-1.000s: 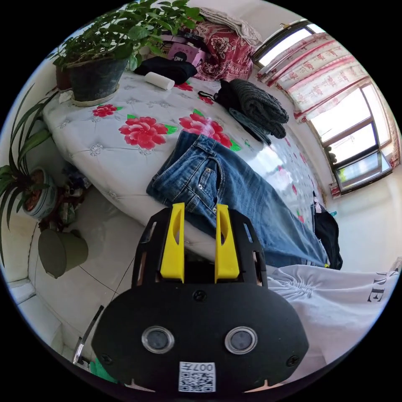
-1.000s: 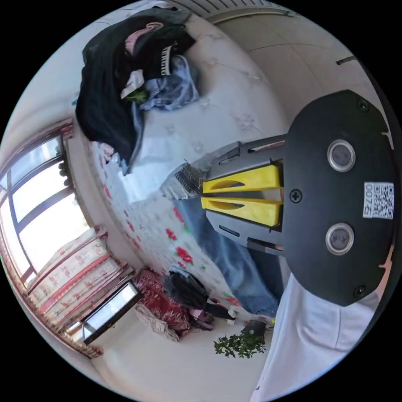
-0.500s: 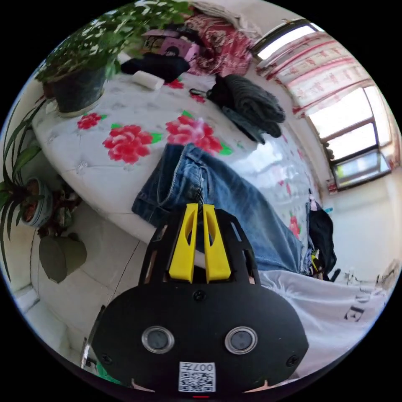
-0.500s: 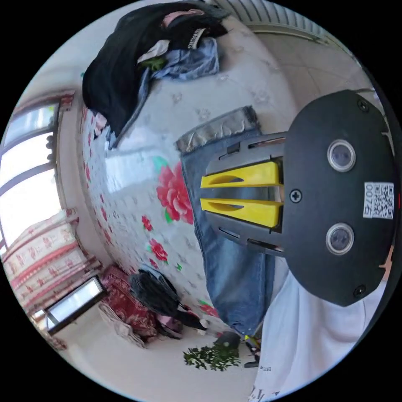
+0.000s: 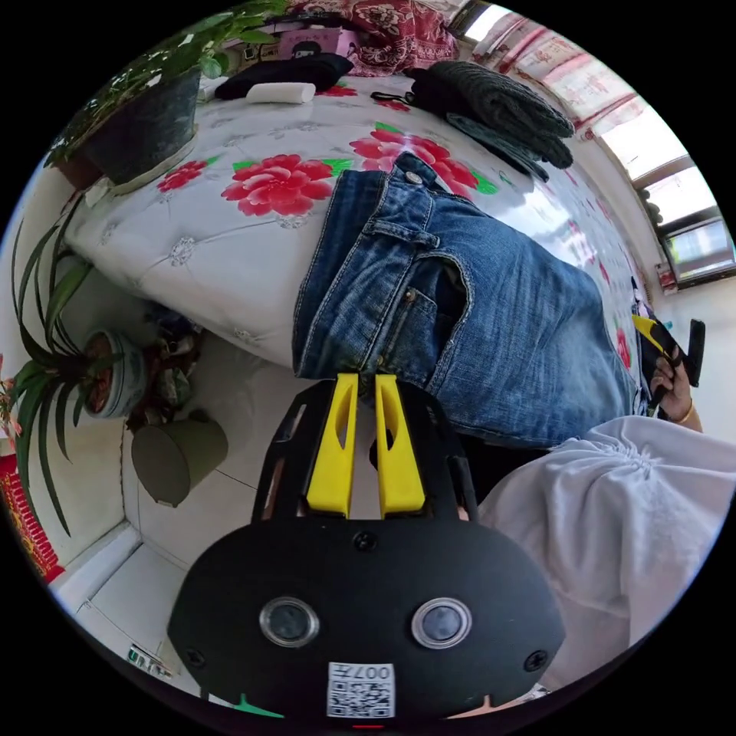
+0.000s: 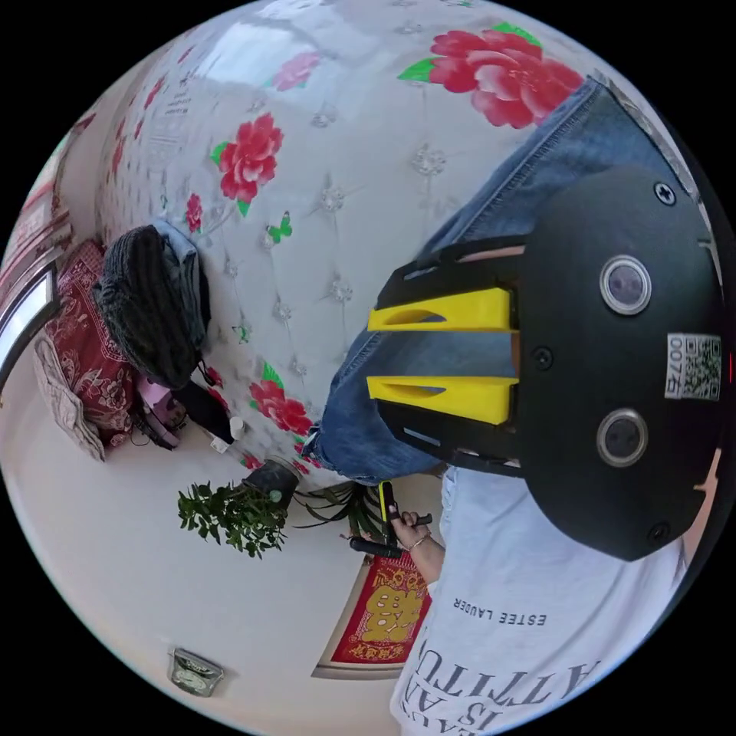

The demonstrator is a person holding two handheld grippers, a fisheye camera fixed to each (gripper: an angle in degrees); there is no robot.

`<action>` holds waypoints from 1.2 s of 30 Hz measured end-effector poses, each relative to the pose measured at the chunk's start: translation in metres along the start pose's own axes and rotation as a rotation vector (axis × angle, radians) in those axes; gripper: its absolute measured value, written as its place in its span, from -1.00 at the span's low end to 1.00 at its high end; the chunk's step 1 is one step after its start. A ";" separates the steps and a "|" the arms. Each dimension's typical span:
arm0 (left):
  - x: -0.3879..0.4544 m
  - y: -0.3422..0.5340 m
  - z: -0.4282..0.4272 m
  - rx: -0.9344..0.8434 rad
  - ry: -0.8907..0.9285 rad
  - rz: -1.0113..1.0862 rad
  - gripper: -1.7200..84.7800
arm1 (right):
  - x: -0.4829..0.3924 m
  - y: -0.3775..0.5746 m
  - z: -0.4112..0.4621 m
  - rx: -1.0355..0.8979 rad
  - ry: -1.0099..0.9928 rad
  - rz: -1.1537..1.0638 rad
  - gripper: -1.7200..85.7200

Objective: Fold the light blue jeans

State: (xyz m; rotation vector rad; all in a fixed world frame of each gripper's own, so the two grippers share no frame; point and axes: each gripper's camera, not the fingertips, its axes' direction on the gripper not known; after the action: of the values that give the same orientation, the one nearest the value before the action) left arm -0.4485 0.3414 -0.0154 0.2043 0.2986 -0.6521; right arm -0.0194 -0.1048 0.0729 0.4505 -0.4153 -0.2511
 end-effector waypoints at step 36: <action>0.002 -0.058 -0.005 -0.110 0.058 -0.013 -0.93 | 0.158 -0.146 0.052 -0.009 -0.348 0.318 -0.94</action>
State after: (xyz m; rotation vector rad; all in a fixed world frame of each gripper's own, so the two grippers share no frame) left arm -0.4837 0.2966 -0.0259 0.1165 0.3905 -0.6413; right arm 0.0769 -0.3026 0.0997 0.3257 -0.8172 -0.0208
